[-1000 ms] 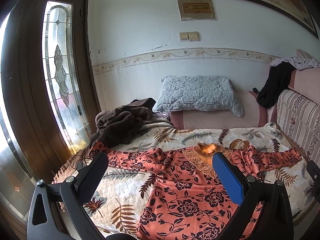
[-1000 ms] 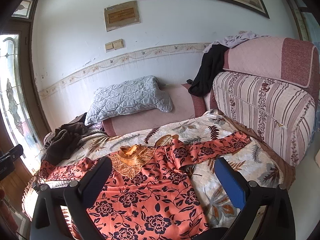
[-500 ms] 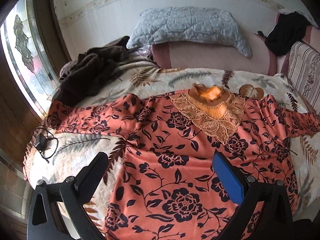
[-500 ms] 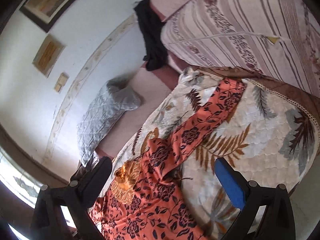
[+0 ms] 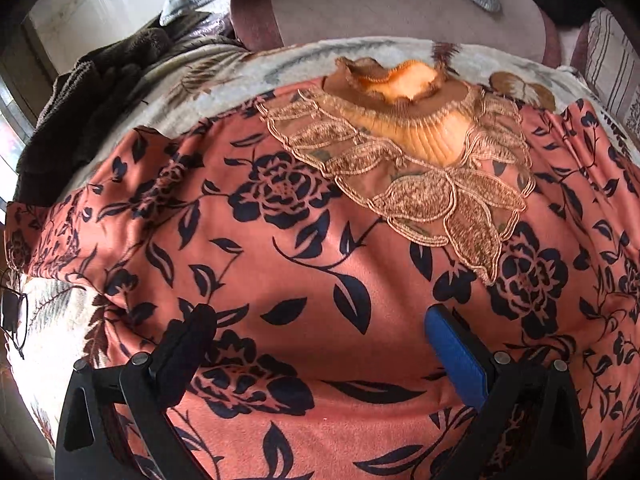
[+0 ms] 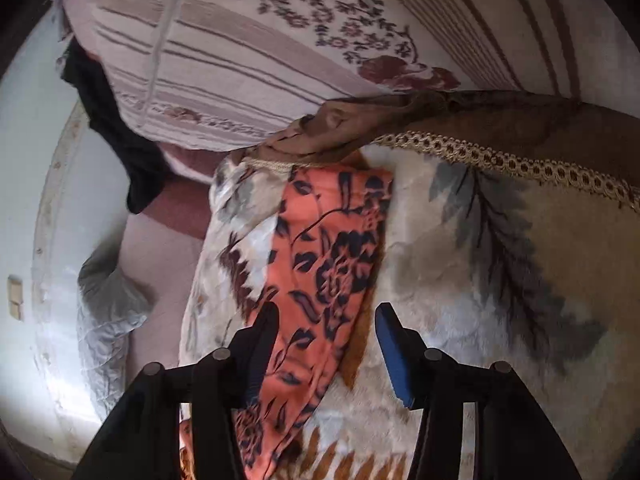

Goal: Fold small clothes
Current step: 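Grasp the blouse sleeve cuff with the right gripper and lift it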

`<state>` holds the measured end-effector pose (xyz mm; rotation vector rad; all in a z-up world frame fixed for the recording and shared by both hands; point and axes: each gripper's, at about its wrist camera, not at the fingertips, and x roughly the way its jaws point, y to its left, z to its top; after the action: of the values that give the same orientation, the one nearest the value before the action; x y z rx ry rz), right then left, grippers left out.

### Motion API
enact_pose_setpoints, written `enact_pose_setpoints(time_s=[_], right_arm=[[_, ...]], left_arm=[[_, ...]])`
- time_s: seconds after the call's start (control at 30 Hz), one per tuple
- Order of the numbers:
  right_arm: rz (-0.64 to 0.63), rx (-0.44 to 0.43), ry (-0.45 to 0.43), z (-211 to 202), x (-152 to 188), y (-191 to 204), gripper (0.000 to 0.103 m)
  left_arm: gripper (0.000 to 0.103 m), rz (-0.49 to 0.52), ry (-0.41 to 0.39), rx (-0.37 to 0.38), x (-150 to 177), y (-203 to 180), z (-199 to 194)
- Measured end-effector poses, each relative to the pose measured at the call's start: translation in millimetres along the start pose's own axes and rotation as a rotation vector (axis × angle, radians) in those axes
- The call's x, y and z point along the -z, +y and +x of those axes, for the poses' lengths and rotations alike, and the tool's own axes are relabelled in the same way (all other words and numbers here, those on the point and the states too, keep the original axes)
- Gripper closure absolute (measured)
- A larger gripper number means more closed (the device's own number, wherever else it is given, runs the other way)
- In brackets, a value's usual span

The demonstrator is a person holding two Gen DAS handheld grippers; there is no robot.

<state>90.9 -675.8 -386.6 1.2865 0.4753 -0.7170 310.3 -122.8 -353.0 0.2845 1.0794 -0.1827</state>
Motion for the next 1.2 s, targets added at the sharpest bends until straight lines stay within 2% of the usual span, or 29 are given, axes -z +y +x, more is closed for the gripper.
enact_pose_setpoints(time_s=[0.17,0.27,0.3,0.33,0.4,0.5,0.63,0.73,0.87,1.0,1.2], right_arm=[[0.02,-0.01,-0.07,30,-21,-5,0.054],[-0.014,0.018,-0.092,45,-30,0,0.079],[-0.023,0.025,-0.097,48,-32,0,0.092],[-0.027,0.028,-0.086,51,-32,2,0.095],[-0.046,0.018,-0.088,46,-29,10,0.097],[-0.111,-0.082,-0.12,22,-19,35,0.098],[-0.226,-0.225,-0.108,-19,8,90,0.098],[-0.324,-0.324,-0.074,-47,43,140,0.097],[-0.437,-0.429,0.01,-63,110,206,0.097],[-0.501,-0.49,0.122,-50,193,256,0.097],[-0.517,-0.566,0.335,-15,328,297,0.097]], left_arm=[[0.0,-0.075,0.005,0.072,2,9,5],[0.0,-0.083,-0.02,0.064,1,9,6],[0.0,-0.084,-0.027,0.063,2,8,6],[0.0,-0.086,-0.032,0.064,2,8,7],[0.0,-0.089,-0.036,0.071,0,9,7],[0.0,-0.075,-0.037,0.075,-4,12,11],[0.0,-0.06,-0.021,0.051,-10,16,7],[0.0,-0.064,-0.086,-0.011,-11,28,-9],[0.0,-0.088,-0.166,-0.089,-8,57,-30],[0.0,-0.134,-0.208,-0.142,1,94,-45],[0.0,-0.231,-0.245,-0.204,9,149,-58]])
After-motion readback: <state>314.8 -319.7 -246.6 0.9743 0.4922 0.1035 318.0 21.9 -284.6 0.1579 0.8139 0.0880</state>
